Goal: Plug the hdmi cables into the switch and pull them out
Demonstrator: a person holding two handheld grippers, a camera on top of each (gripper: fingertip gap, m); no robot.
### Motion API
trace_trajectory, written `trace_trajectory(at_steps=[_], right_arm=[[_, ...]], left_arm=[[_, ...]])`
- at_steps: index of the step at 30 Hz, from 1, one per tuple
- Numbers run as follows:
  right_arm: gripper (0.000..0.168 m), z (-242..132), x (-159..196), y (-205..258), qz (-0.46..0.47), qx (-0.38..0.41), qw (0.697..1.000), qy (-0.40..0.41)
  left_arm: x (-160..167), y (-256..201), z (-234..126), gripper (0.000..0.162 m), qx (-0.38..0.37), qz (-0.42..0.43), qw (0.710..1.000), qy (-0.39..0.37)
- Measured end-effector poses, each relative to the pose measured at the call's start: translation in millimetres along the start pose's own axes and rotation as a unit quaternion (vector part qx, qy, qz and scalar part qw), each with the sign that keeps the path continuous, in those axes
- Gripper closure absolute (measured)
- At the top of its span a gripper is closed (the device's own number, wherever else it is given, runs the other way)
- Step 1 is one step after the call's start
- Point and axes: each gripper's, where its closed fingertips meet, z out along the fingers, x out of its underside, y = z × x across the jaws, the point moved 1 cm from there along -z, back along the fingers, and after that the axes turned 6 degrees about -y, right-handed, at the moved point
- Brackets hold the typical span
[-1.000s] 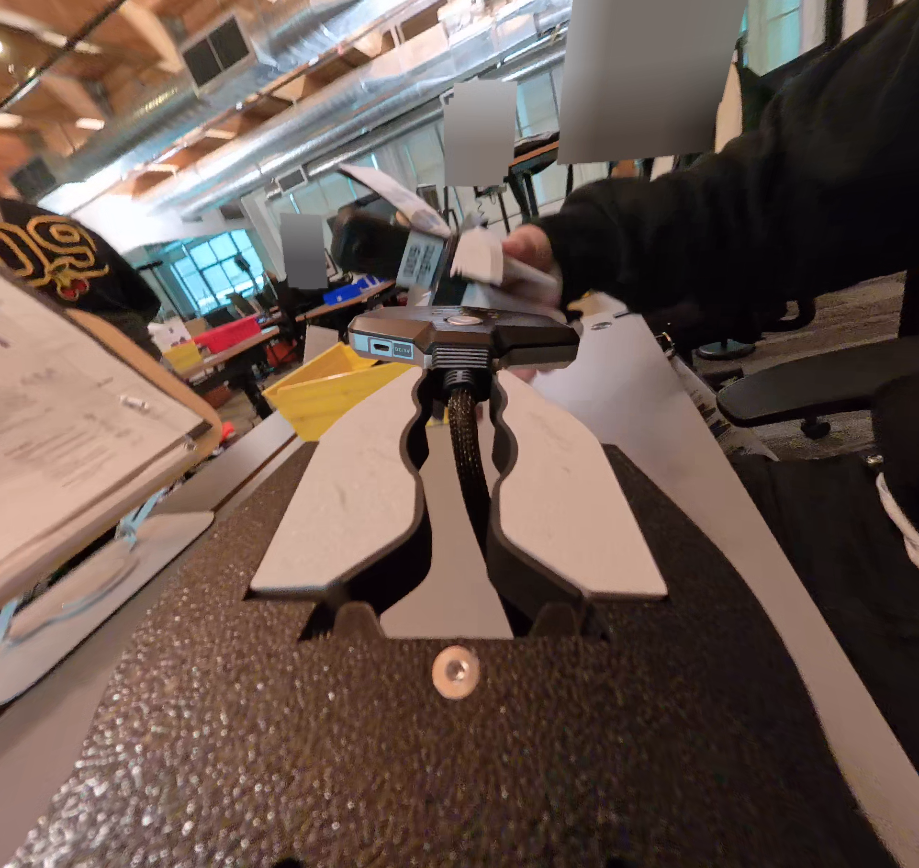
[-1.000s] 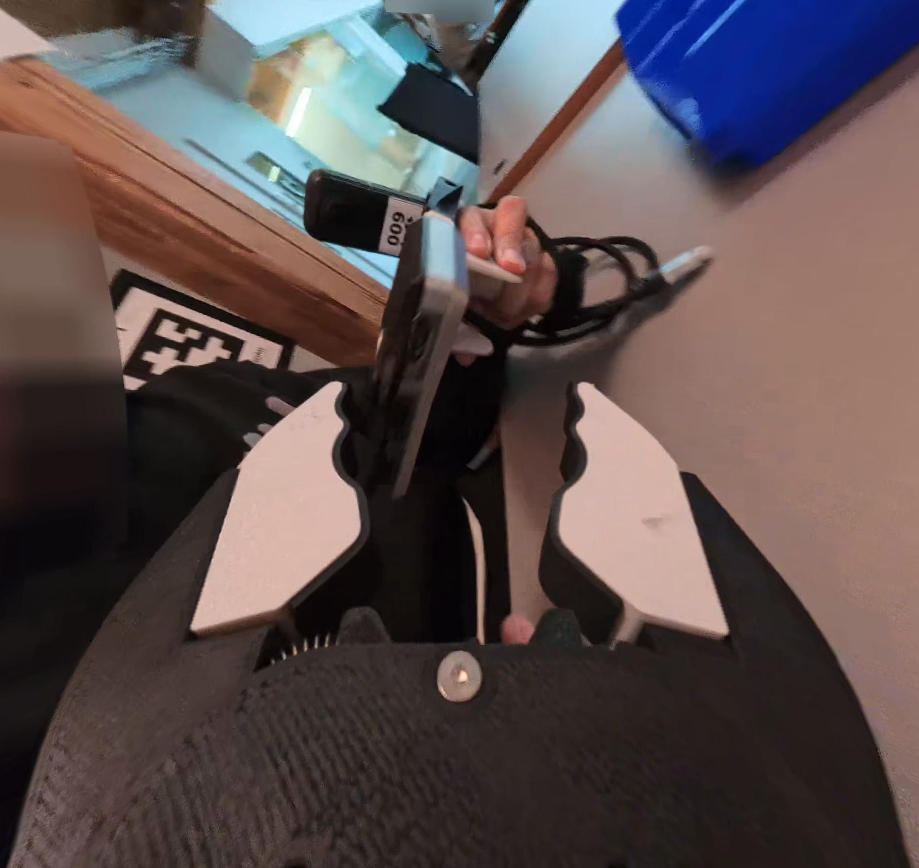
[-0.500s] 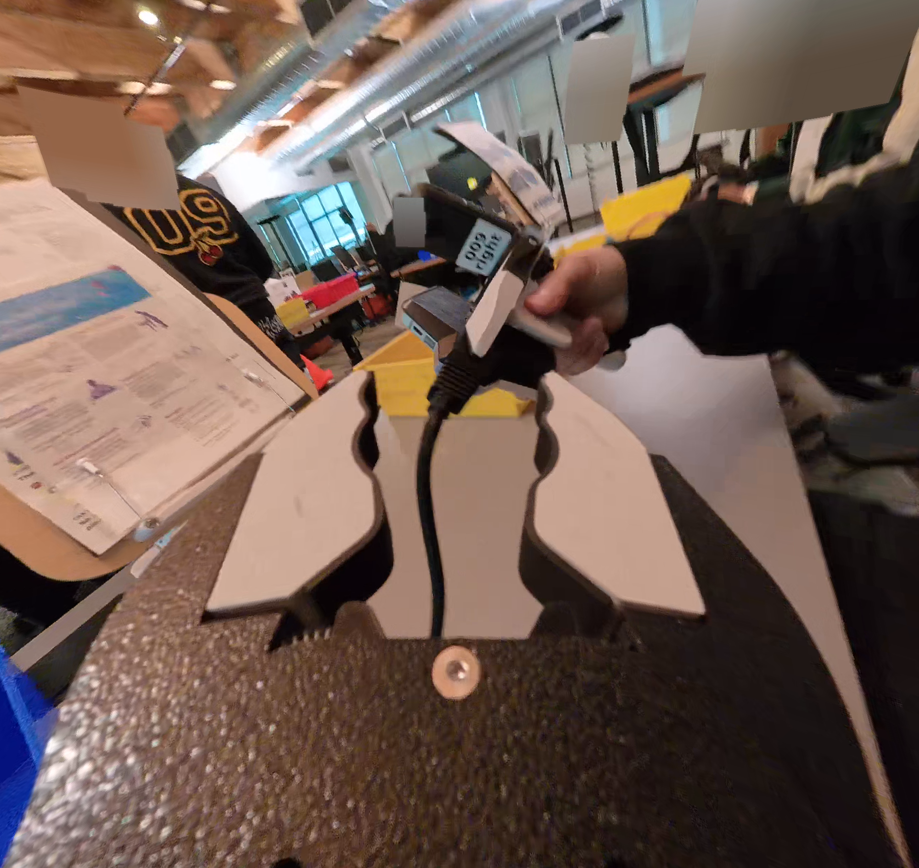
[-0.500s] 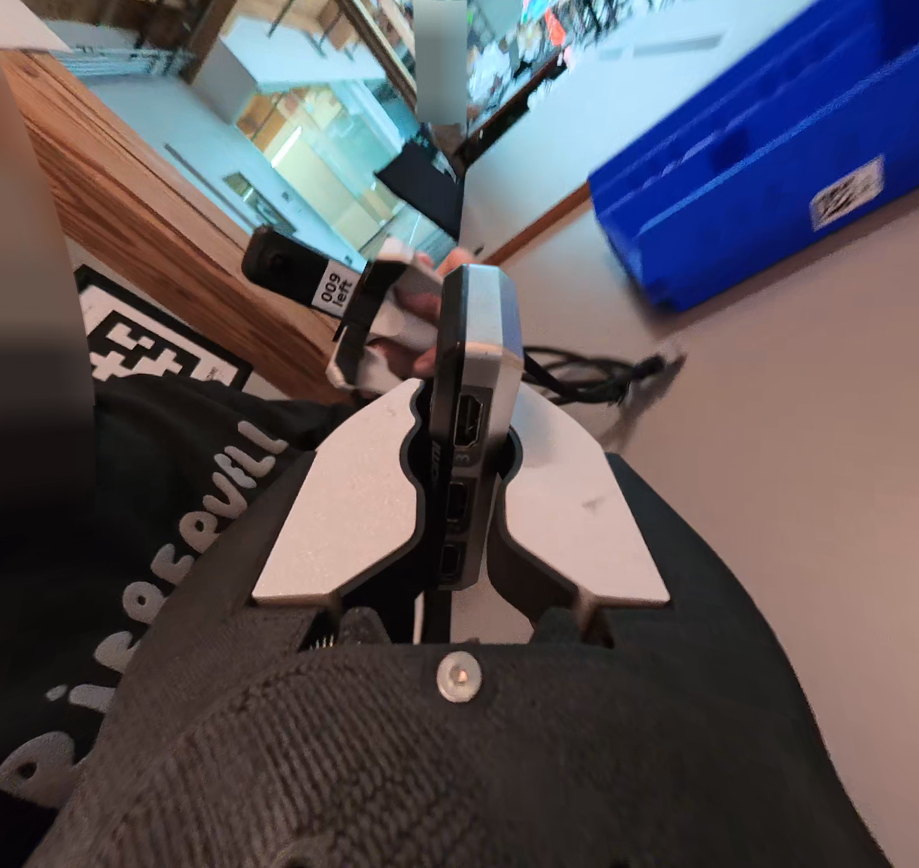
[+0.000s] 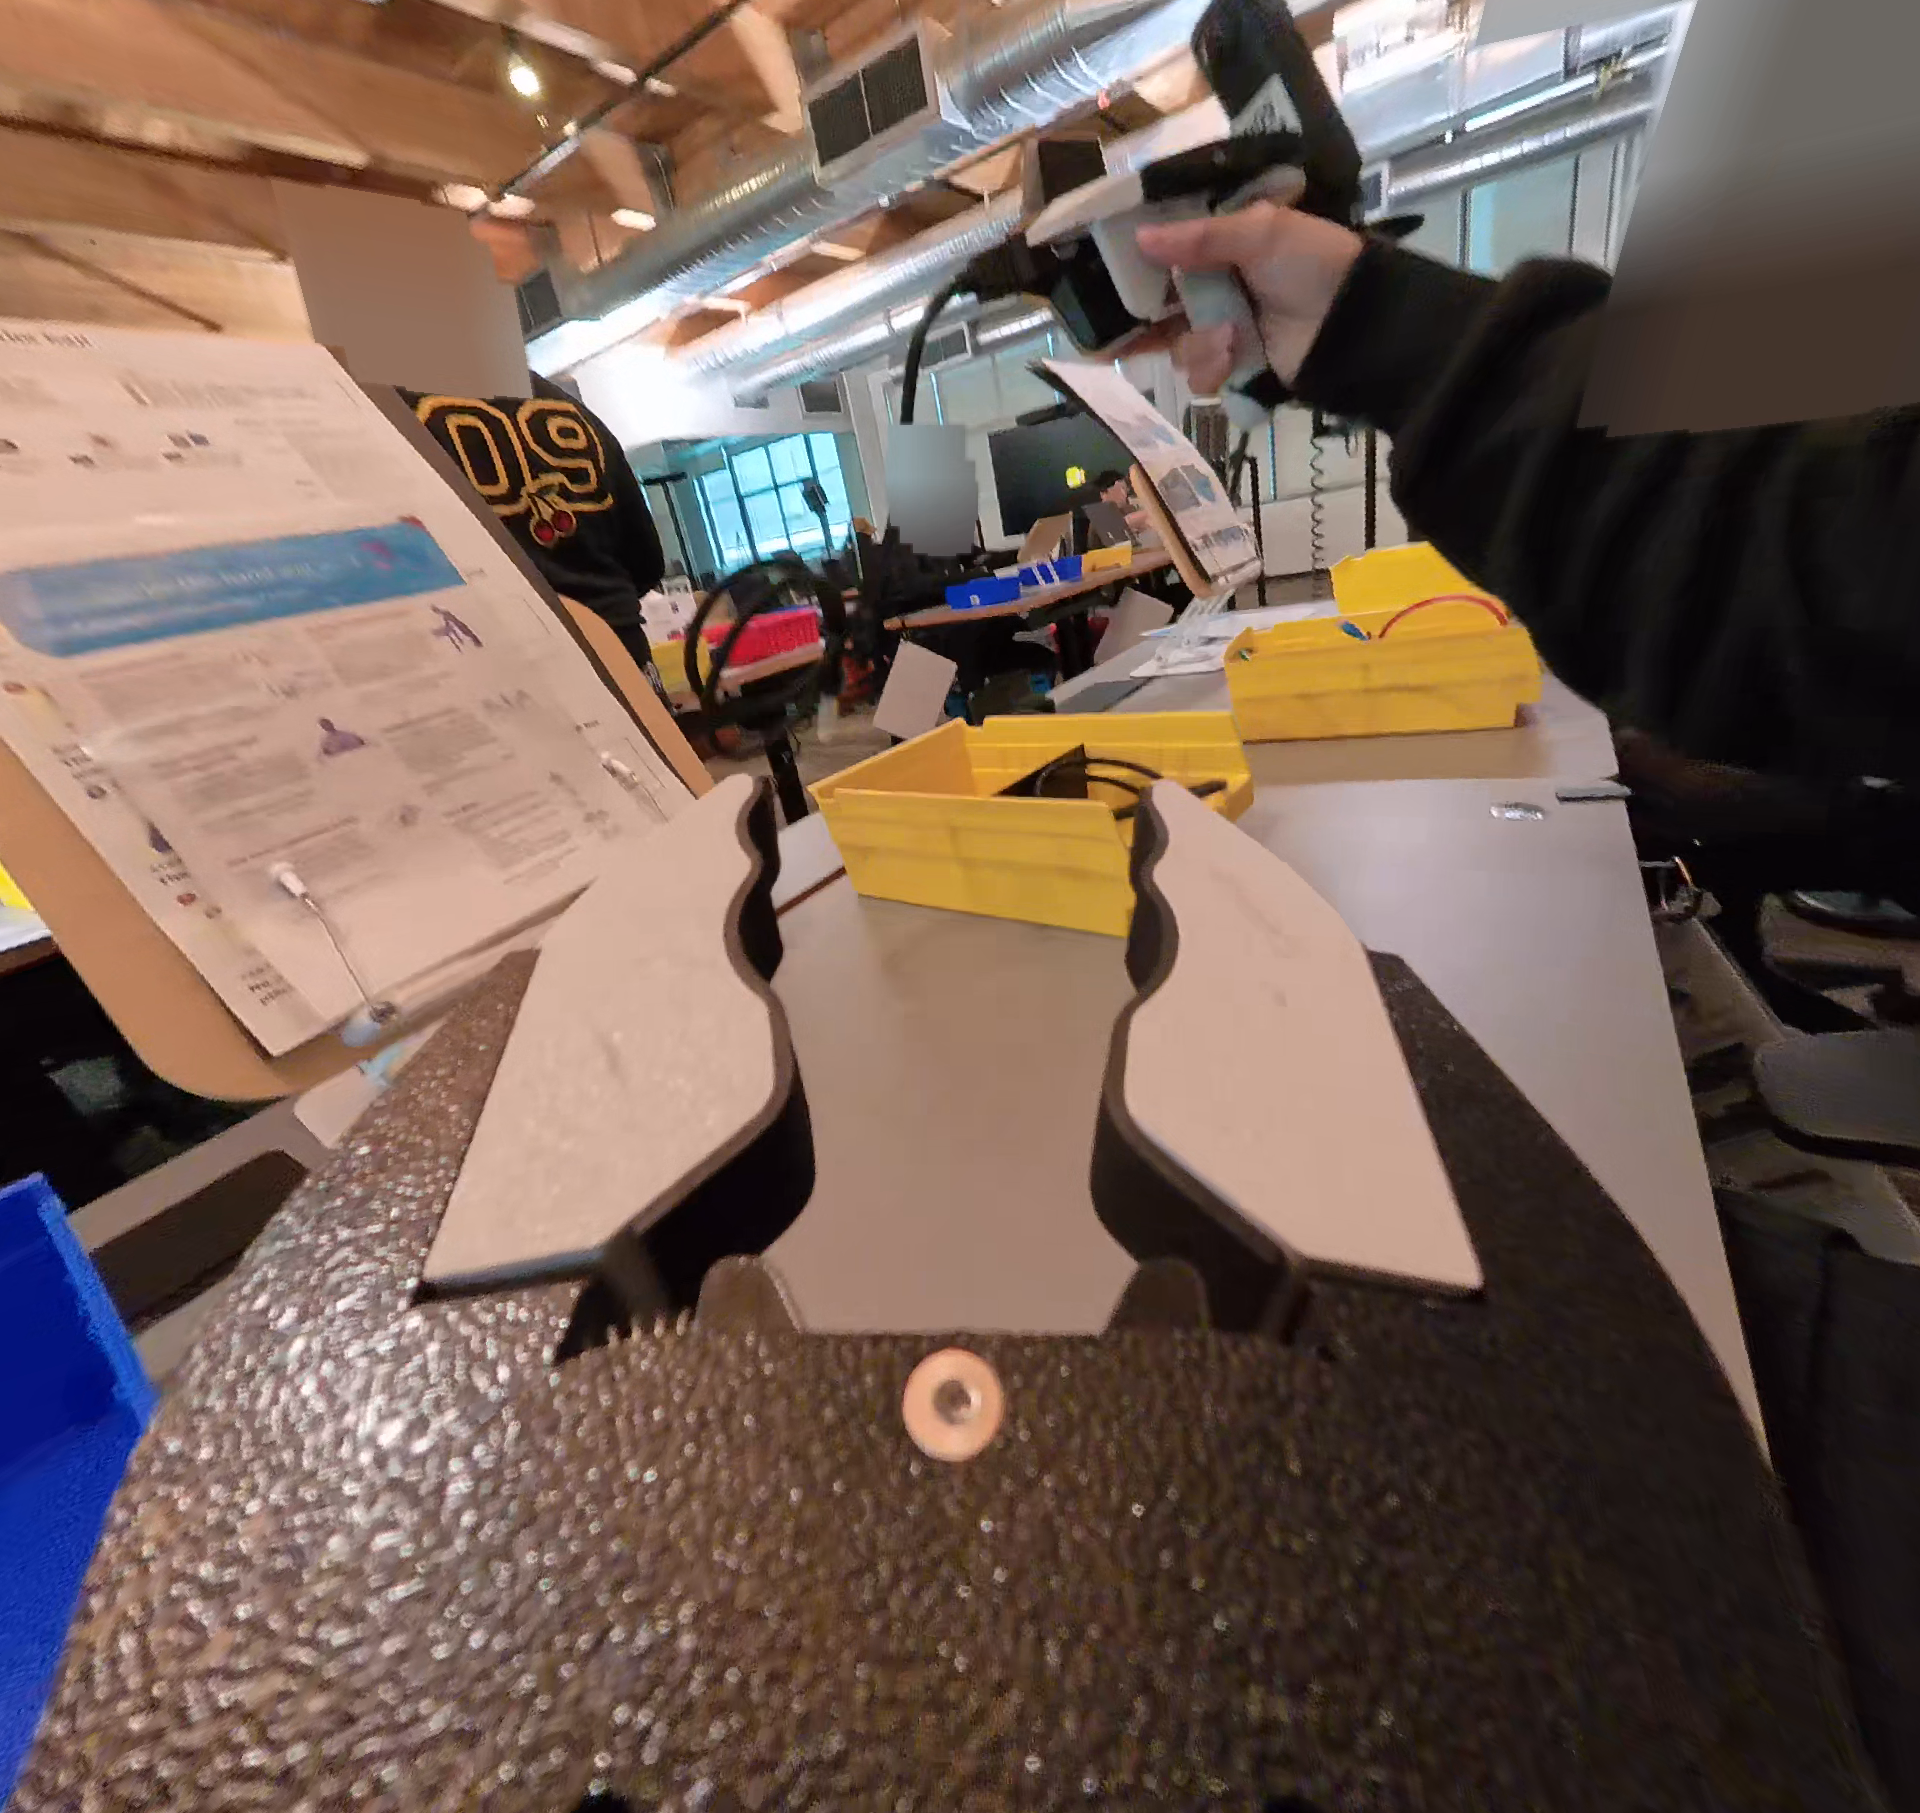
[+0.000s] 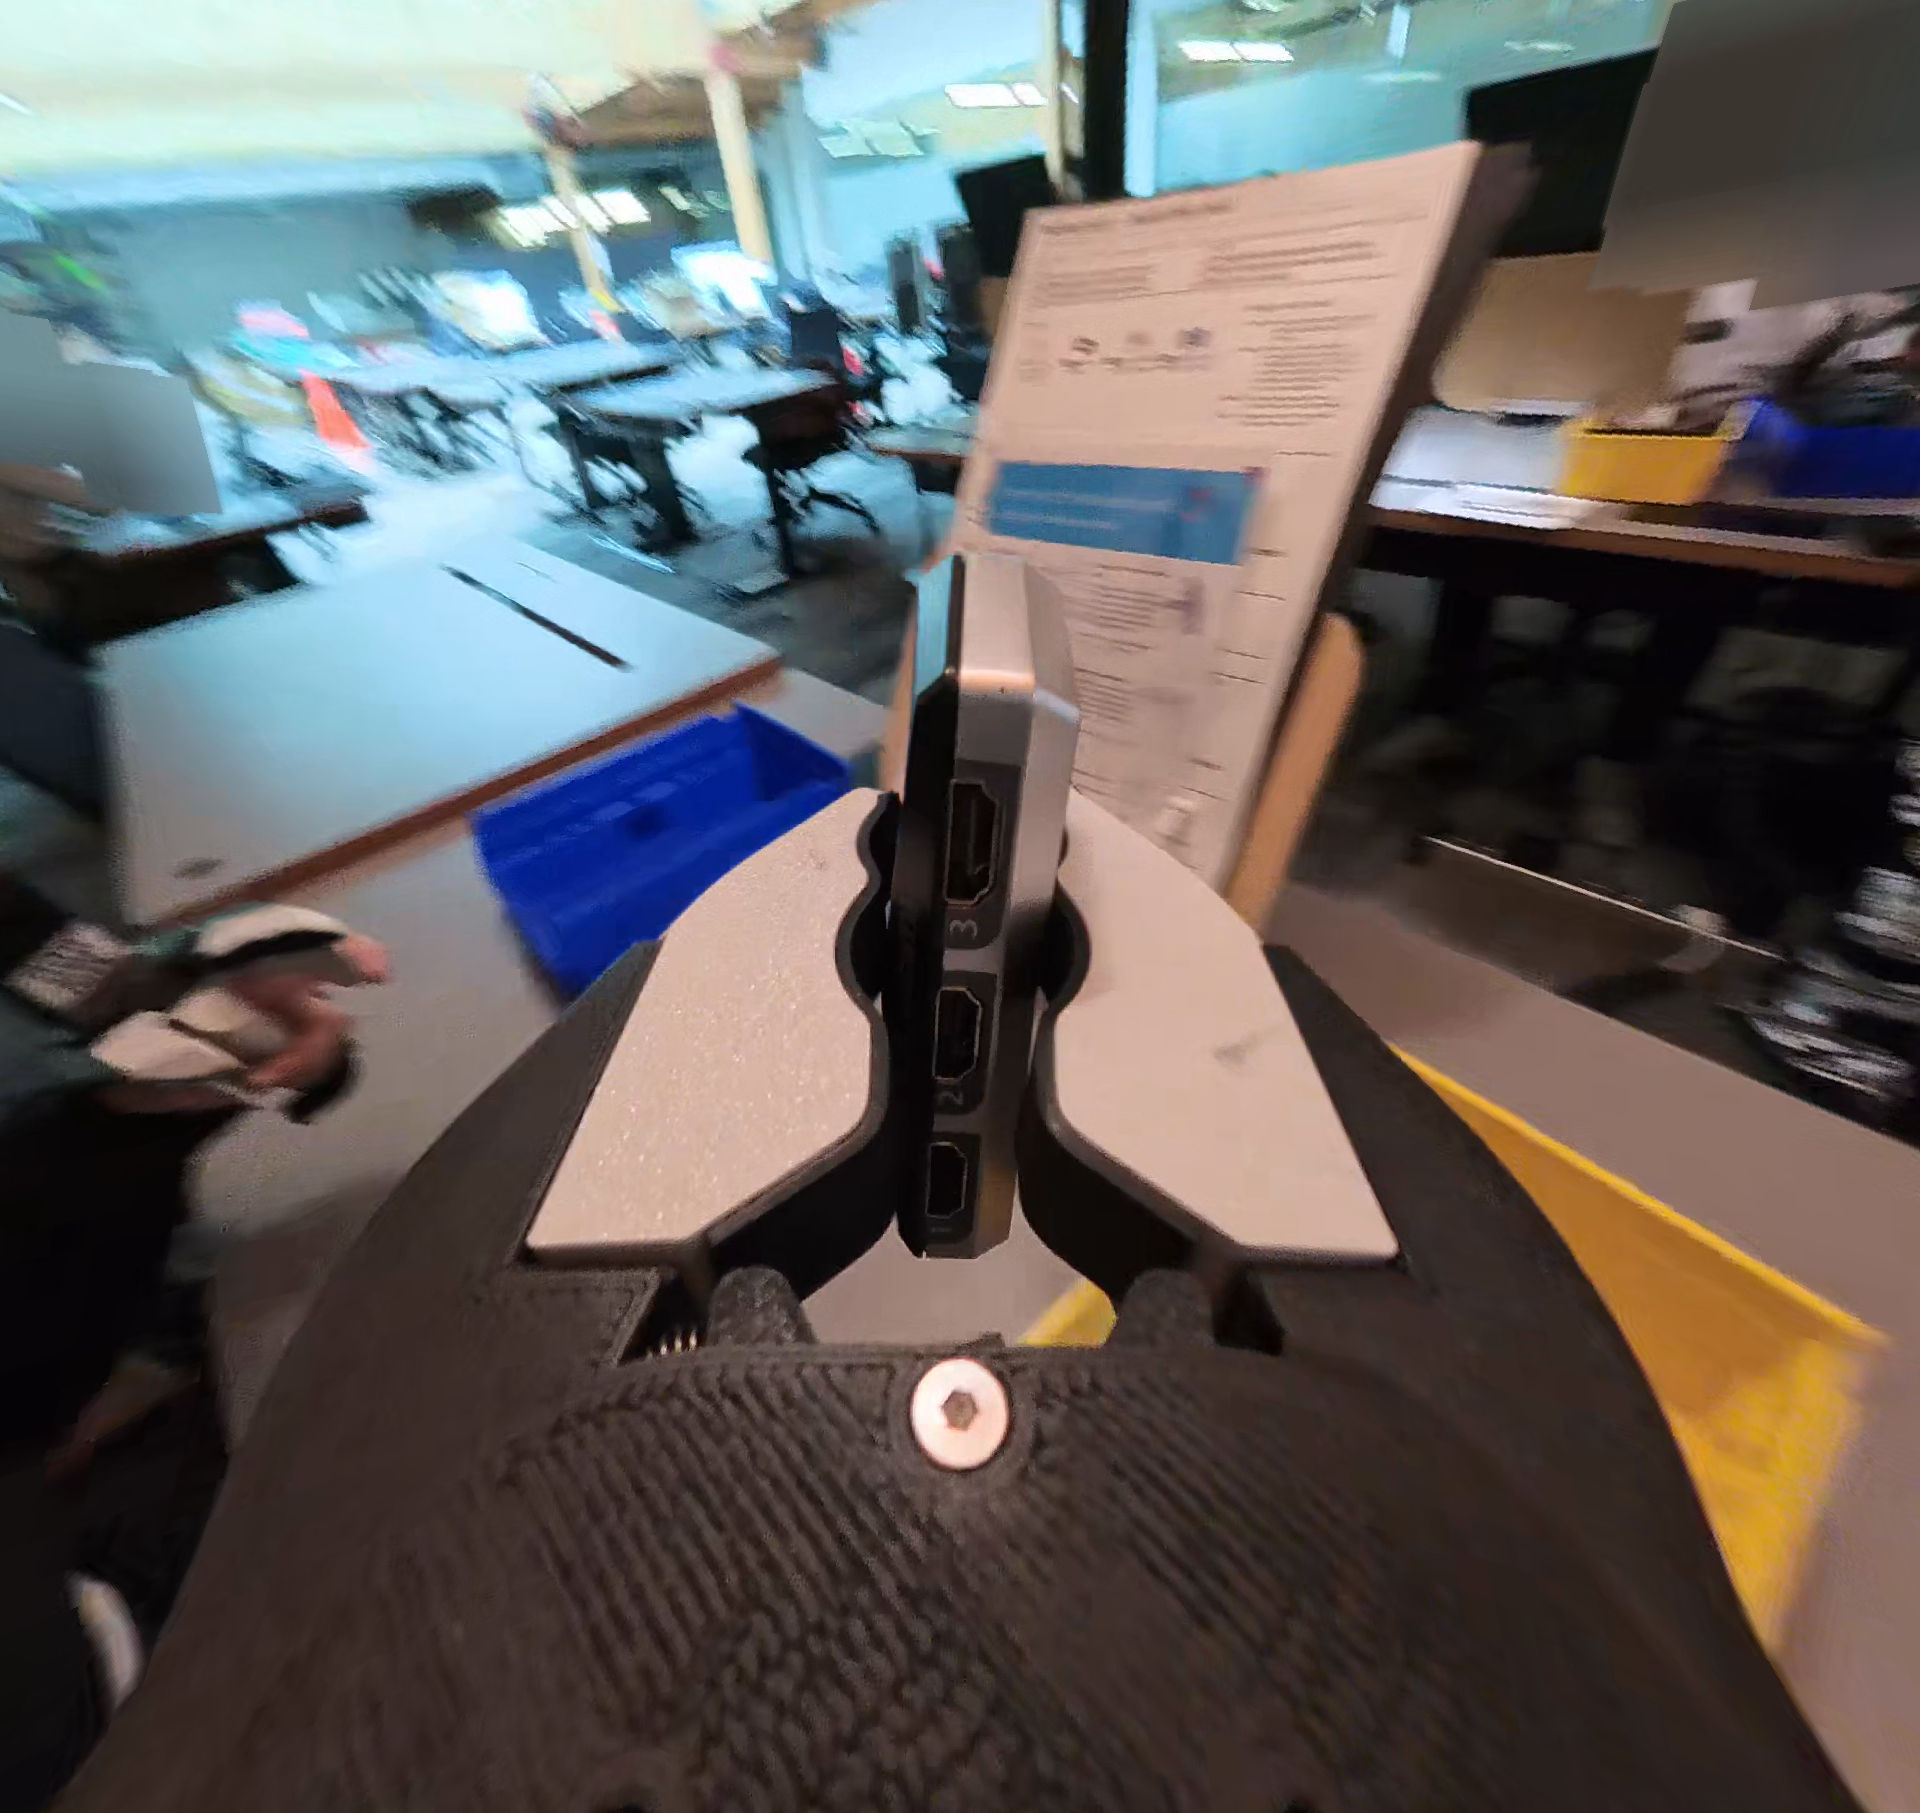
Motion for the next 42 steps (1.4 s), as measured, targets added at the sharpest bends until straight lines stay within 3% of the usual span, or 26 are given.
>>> trace_trajectory(at_steps=[7, 19, 21, 25, 30, 32, 34, 37, 42], right_arm=[[0.144, -11, 20, -92, -0.079, 0.118, 0.982, 0.121], [0.144, 15, 78, -139, -0.15, 0.137, 0.95, 0.238], [0.144, 23, 86, -150, -0.2, 0.146, 0.934, 0.259], [0.144, 43, 120, -171, -0.37, 0.15, 0.854, 0.333], [0.144, 60, 189, -202, -0.619, 0.114, 0.662, 0.407], [0.144, 62, 216, -210, -0.663, 0.091, 0.613, 0.42], [0.142, 65, 240, -215, -0.668, 0.074, 0.605, 0.426], [0.119, 65, 259, -216, -0.671, 0.048, 0.596, 0.437], [0.092, 54, 254, -208, -0.605, 0.026, 0.658, 0.447]], left_arm=[[24, -1, 3, 0.097, 0.01, -0.003, 0.999, 0.044], [39, -1, 6, 0.098, 0.018, -0.018, 0.998, 0.06], [44, -2, 7, 0.098, 0.021, -0.022, 0.997, 0.067], [56, -1, 8, 0.098, 0.021, -0.024, 0.996, 0.085], [69, 1, 8, 0.098, 0.02, -0.035, 0.994, 0.1], [72, 1, 8, 0.098, 0.022, -0.041, 0.994, 0.103], [76, 1, 8, 0.098, 0.024, -0.044, 0.993, 0.106], [81, 0, 9, 0.098, 0.028, -0.049, 0.992, 0.112], [89, -5, 13, 0.098, 0.037, -0.055, 0.991, 0.119]])
